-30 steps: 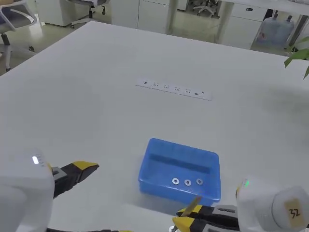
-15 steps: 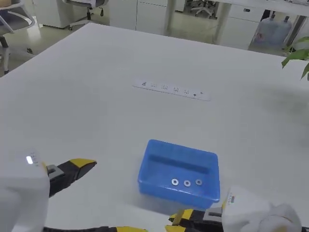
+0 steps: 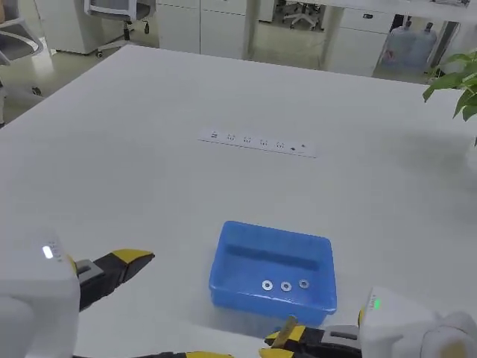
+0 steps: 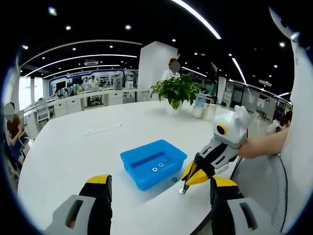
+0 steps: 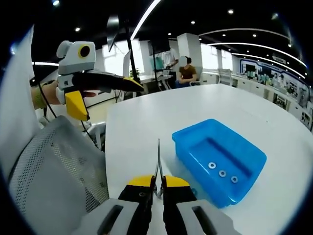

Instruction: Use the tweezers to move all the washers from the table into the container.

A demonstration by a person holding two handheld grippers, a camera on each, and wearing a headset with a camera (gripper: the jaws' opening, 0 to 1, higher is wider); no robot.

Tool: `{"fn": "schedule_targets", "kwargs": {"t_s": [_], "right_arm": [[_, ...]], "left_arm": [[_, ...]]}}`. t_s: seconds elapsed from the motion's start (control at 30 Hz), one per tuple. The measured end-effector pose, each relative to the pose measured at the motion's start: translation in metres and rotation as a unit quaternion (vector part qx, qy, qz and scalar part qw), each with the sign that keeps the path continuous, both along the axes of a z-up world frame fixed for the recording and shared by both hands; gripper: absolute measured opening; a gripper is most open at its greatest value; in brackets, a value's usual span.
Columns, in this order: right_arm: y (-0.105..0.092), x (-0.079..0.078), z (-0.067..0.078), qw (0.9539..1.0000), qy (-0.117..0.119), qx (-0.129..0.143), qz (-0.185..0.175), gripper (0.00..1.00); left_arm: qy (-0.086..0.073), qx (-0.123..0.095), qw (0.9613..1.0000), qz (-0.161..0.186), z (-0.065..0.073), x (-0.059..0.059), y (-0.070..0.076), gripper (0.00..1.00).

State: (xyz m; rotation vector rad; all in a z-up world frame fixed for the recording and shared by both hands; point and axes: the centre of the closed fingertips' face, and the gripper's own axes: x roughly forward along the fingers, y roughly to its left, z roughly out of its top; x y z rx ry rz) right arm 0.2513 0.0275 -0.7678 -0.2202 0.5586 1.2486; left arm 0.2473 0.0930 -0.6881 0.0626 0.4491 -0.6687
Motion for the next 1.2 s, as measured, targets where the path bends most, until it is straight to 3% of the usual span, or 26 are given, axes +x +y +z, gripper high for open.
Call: {"fn": "schedule_targets", "kwargs": {"t_s": [0.27, 0.43, 0.6, 0.8, 1.0, 1.2], "right_arm": [[0.009, 0.006, 0.018, 0.9997, -0.004, 0.024, 0.000, 0.03], [0.016, 0.015, 0.037, 0.9987, -0.011, 0.050, 0.000, 0.03], [0.021, 0.028, 0.056, 0.9972, -0.024, 0.071, -0.002, 0.03], [0.026, 0.050, 0.068, 0.9957, -0.028, 0.088, -0.012, 0.03], [0.028, 0.082, 0.063, 0.9955, -0.023, 0.079, -0.048, 0.03], [0.028, 0.101, 0.049, 0.9936, 0.022, 0.082, -0.075, 0.03]], "left_arm": [[0.001, 0.000, 1.0000, 0.001, -0.001, -0.001, 0.002, 0.84], [0.002, 0.002, 1.0000, 0.004, -0.001, -0.002, 0.005, 0.84], [0.003, 0.000, 1.0000, 0.007, -0.002, -0.002, 0.005, 0.84], [0.005, 0.000, 1.0000, 0.005, -0.004, -0.003, 0.005, 0.84], [0.006, 0.001, 1.0000, 0.002, -0.005, 0.000, 0.005, 0.83], [0.009, -0.004, 0.9999, -0.007, -0.007, 0.003, 0.003, 0.83]]}}
